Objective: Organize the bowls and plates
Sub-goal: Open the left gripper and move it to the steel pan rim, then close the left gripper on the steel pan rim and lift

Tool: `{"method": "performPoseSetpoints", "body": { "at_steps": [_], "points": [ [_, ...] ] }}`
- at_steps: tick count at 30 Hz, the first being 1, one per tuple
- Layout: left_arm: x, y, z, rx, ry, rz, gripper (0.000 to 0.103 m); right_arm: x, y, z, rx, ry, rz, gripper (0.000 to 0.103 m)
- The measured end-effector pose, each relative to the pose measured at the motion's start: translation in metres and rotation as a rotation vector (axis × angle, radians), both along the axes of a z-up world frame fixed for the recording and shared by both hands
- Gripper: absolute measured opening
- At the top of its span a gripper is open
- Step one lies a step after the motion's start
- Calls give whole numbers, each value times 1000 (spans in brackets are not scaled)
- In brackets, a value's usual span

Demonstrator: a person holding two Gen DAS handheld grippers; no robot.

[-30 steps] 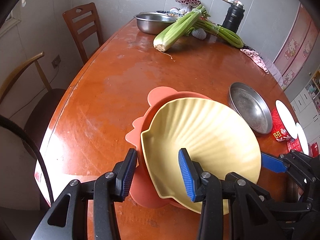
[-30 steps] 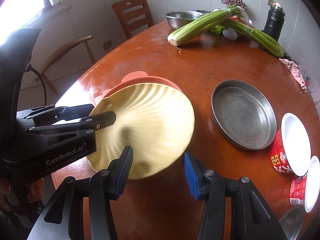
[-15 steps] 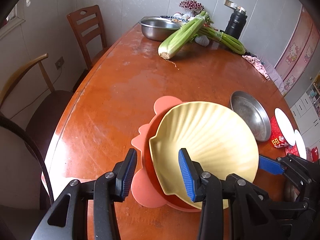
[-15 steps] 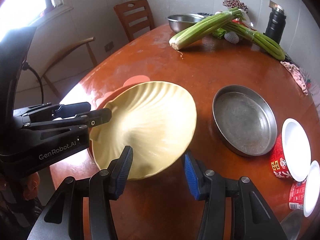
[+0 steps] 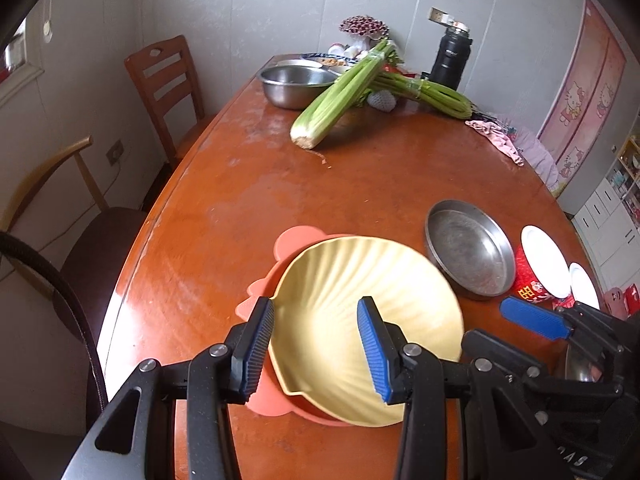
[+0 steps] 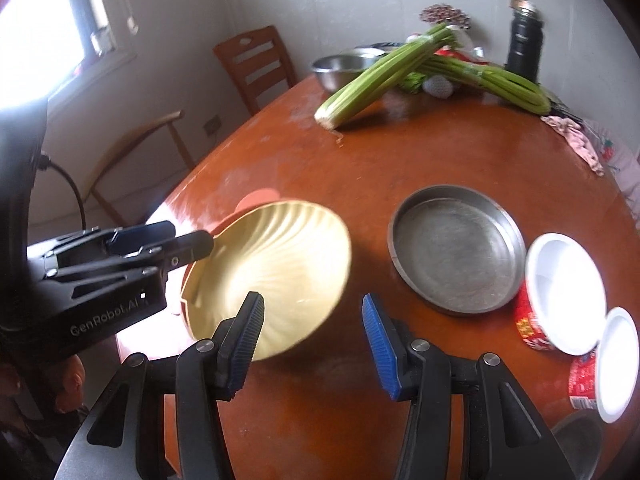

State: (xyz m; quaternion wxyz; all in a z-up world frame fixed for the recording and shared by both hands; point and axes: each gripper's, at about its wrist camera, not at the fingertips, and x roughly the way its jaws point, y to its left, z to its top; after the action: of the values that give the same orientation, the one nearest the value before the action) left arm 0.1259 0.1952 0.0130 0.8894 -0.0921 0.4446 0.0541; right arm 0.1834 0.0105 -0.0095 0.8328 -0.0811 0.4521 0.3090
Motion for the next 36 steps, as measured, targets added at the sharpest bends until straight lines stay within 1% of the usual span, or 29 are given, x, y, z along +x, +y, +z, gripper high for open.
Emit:
{"method": "performPoseSetpoints", "body": {
  "at_steps": [6, 8, 11, 13, 18, 22, 27, 30, 36],
  "points": [
    [3, -17, 10, 16, -14, -21, 44, 5, -29, 13, 35, -5, -57, 55],
    [5, -24, 12, 24, -16, -33, 44, 6, -39, 17, 45, -9, -78, 58],
    [9, -37, 17, 41, -12, -57, 45, 9, -55, 21, 63, -7, -115, 59],
    [12, -47, 23, 48, -18, -79, 45, 10, -63, 22, 75, 6, -128, 59],
    [24, -66, 36, 63, -25, -125, 49, 16, -79, 14, 105, 75, -153, 59],
    [39, -79, 40, 75, -8, -166, 51, 23, -86, 4, 116, 123, -175, 59],
    [67, -91, 35, 69, 33, -207, 51, 35, -88, -9, 122, 188, -218, 59],
    [87, -95, 27, 62, 70, -223, 51, 43, -91, -18, 125, 226, -268, 59],
    [126, -98, 7, 69, 141, -253, 51, 57, -90, -30, 129, 282, -332, 59]
  ]
}}
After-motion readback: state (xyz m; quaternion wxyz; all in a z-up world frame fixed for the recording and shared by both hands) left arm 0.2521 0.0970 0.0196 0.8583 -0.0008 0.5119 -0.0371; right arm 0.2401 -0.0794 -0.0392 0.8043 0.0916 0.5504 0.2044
